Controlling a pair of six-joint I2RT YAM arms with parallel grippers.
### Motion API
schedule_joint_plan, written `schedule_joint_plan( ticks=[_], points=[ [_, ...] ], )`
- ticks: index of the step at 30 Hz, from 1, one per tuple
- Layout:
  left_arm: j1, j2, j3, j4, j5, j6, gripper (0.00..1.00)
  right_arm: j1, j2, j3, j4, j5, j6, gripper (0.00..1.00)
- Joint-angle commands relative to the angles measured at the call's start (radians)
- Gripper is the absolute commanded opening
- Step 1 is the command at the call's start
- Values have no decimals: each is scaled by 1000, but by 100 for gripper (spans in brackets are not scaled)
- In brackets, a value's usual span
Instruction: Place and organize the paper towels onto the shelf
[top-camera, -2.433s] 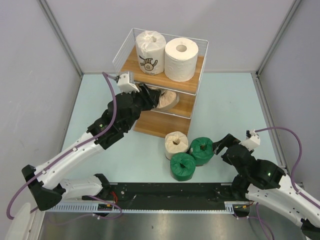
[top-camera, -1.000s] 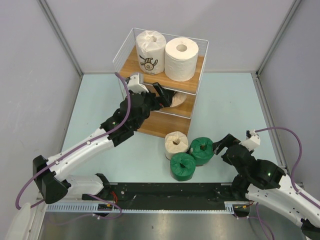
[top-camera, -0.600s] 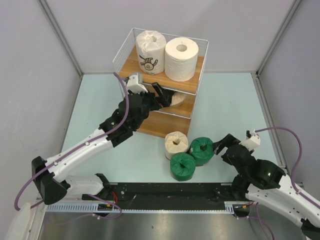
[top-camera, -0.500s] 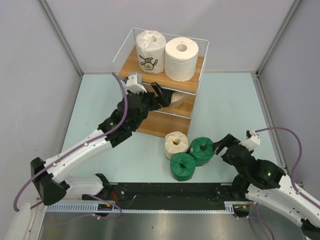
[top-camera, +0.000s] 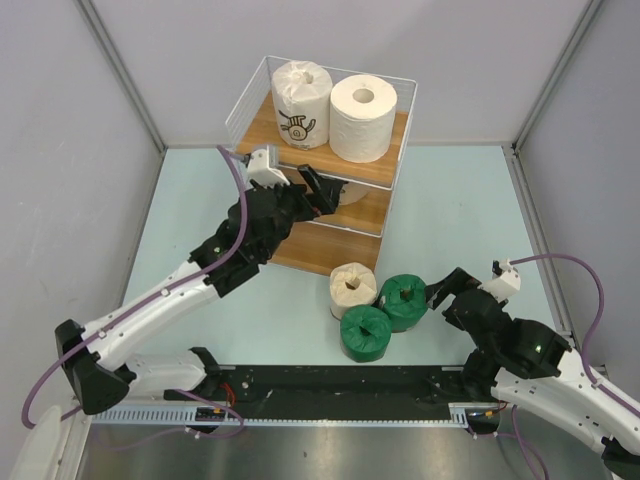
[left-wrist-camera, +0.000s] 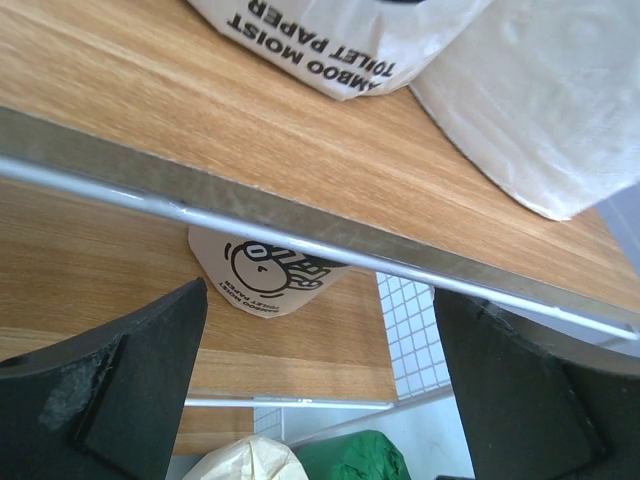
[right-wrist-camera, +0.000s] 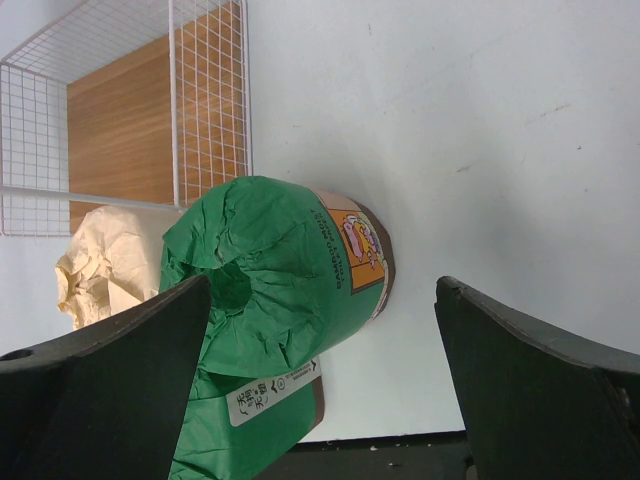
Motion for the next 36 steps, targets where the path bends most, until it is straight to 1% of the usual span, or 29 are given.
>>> schedule_joint_plan(
  ticks=[1, 6, 7, 10, 11, 16, 19, 20, 24, 33, 36],
  points=[
    [0, -94, 21, 62, 32, -9, 100, 1, 2, -5, 1, 26, 27, 100],
    [0, -208, -94, -12, 133, -9, 100, 1, 2, -5, 1, 28, 26, 100],
    [0, -224, -117, -41, 175, -11, 100, -1, 3, -5, 1, 29, 27, 100],
    [-1, -278, -232, -79, 224, -37, 100, 1, 5, -5, 1, 32, 27, 100],
    [-1, -287, -301, -81, 242, -63, 100, 1, 8, -7, 1, 32, 30, 100],
    [-6, -281, -487, -6, 319, -133, 100, 1, 8, -5, 1, 32, 29, 100],
    [-15, -255, -541, 54, 321, -167, 100, 1, 5, -5, -2, 29, 30, 100],
    [-17, -235, -549, 83, 322, -176, 100, 1, 3, -5, -2, 29, 30, 100],
    [-24, -164, -559, 109, 321, -177, 100, 1, 0, -5, 0, 28, 30, 100],
    [-58, -11, -523, 146, 333, -166, 100, 1, 5, -5, -3, 29, 35, 100],
    [-70, 18, -500, 129, 333, -158, 95, 1, 3, -5, -3, 31, 34, 100]
  ],
)
